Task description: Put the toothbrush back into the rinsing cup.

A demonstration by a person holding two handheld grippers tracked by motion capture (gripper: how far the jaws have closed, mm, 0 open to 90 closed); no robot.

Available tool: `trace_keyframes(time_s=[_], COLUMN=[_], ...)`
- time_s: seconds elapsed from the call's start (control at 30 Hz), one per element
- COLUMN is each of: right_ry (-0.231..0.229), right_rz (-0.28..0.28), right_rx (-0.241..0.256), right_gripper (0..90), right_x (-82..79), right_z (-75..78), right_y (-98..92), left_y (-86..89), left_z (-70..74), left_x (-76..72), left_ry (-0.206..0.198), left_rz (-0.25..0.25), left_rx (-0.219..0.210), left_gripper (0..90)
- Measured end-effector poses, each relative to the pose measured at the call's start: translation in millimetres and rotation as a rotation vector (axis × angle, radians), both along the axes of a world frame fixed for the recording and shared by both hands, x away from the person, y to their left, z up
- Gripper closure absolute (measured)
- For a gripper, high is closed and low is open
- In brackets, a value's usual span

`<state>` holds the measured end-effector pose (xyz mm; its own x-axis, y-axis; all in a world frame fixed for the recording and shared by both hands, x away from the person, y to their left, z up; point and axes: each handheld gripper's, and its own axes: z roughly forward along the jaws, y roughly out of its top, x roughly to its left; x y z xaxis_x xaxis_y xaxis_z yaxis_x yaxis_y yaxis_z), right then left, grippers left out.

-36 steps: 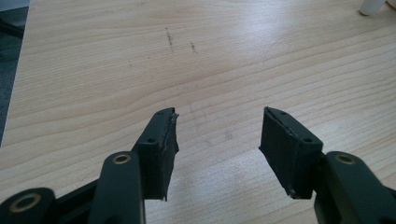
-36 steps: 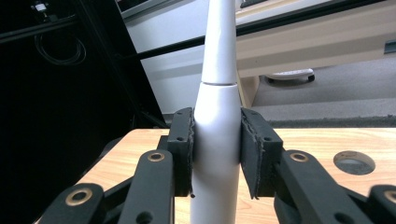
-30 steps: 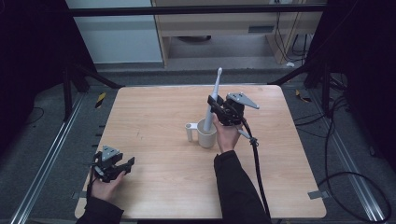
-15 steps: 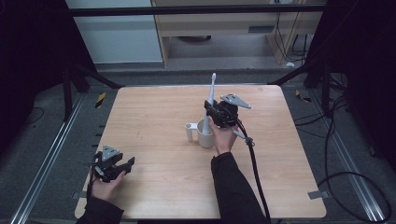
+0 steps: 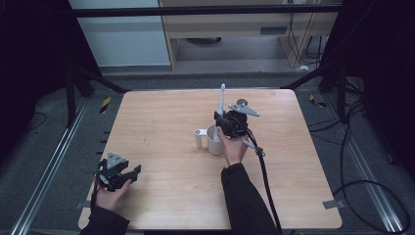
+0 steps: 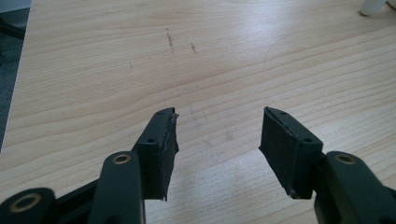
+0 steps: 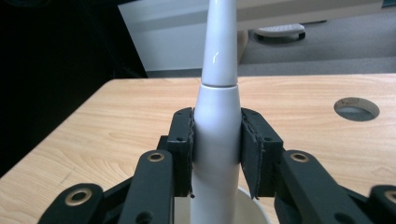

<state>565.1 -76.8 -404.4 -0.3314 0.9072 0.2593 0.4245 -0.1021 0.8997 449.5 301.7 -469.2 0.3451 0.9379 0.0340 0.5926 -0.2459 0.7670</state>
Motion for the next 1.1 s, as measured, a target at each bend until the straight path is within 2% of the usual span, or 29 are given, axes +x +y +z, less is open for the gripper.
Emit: trace_keyframes(time_s=[0.3,0.47,0.8,0.97,1.1], right_ry=[0.050,0.065,0.094,0.088,0.064], right_rz=[-0.005,-0.005,-0.005,0.003,0.002], right_rx=[-0.025,-0.027,-0.068,-0.074,-0.086], right_gripper=[67.2,67.1,66.5,66.0,61.7], right_x=[0.8,0.9,1.9,0.7,-1.7], right_z=[-9.2,-14.5,-18.7,-17.8,-14.5], right_y=[-1.8,-4.4,-3.8,-4.3,-5.5], left_y=[-0.6,-0.5,-0.5,-0.8,-1.0], left_z=[0.2,0.1,0.2,0.2,0.3], left_x=[-0.1,0.0,-0.1,-0.2,-0.3], left_ry=[-0.001,-0.002,-0.001,-0.004,-0.003], left_rz=[-0.002,0.000,-0.001,0.000,-0.001], left_rx=[0.003,0.002,0.005,0.003,0.004], left_gripper=[45.1,45.2,45.2,45.1,45.1])
